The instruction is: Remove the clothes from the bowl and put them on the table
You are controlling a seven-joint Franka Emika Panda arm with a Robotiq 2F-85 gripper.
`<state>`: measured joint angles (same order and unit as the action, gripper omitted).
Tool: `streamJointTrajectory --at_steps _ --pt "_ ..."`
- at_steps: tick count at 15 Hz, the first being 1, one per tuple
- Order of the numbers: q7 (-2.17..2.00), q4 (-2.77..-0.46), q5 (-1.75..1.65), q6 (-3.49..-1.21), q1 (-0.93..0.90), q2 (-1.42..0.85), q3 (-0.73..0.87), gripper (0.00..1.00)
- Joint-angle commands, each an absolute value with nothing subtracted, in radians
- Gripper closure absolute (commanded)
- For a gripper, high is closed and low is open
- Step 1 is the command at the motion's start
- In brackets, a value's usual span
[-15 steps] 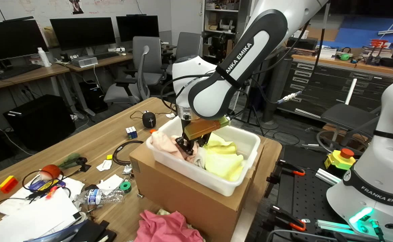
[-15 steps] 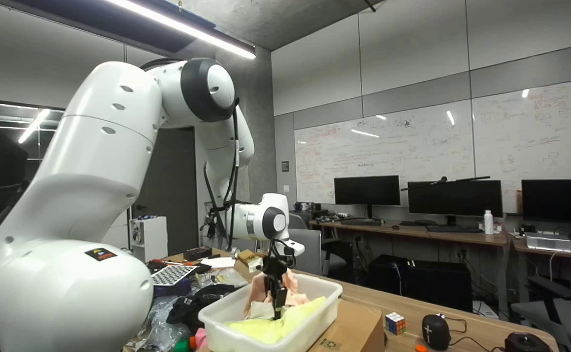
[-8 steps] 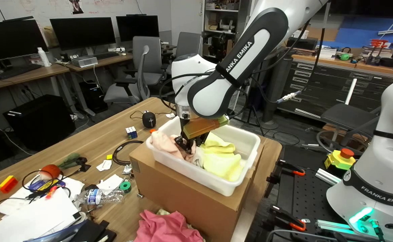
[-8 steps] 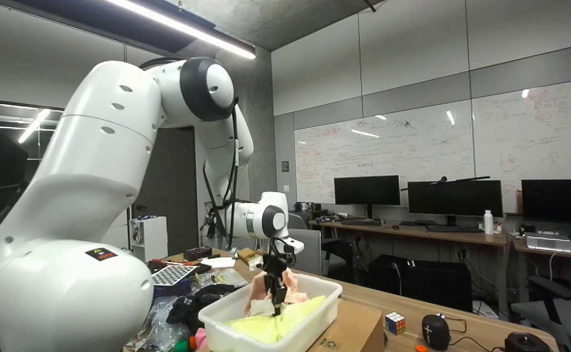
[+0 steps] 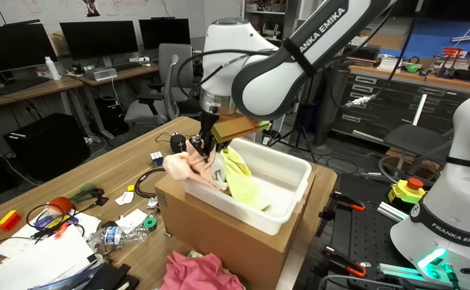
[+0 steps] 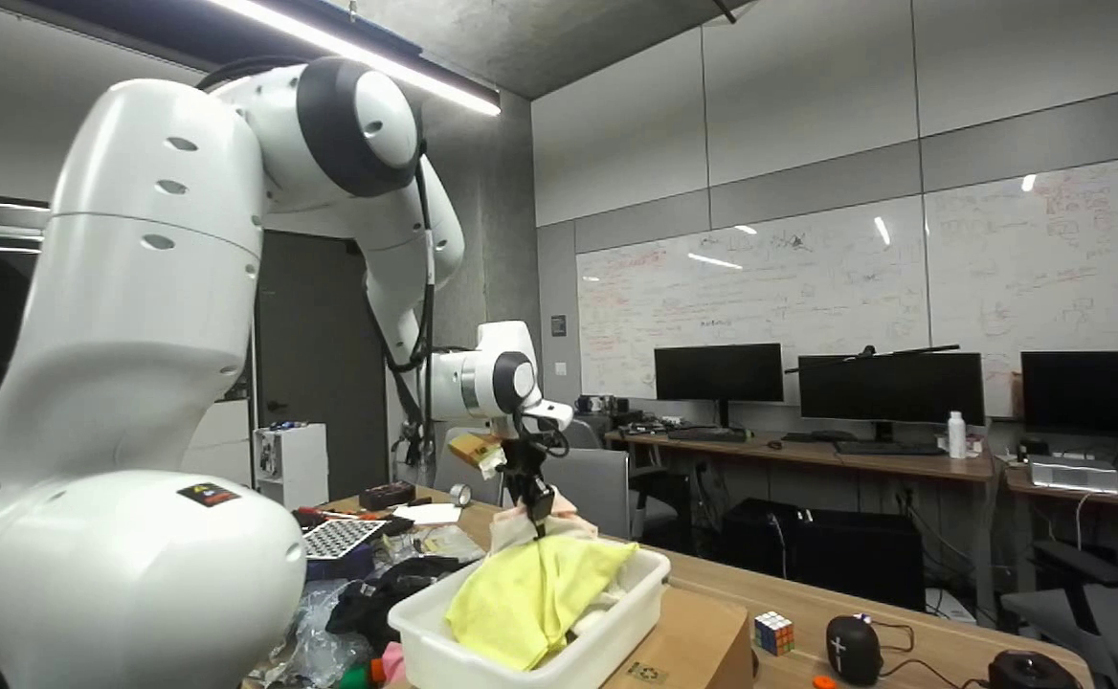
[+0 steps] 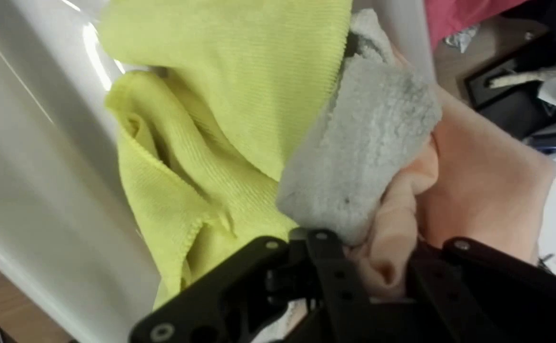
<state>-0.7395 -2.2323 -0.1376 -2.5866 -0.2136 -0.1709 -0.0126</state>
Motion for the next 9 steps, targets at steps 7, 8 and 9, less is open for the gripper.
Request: streamJointTrajectory --at_steps 7,8,9 --pt "-0.687 -2.286 -0.063 -2.658 -0.194 0.072 -0.112 0.9" --pt "-0.672 -2.279 -0.032 -2.654 -0.194 0.074 -0.119 0.9" --pt "-0.648 -2.273 0.006 -2.648 -0.196 0.074 -0.125 0.9"
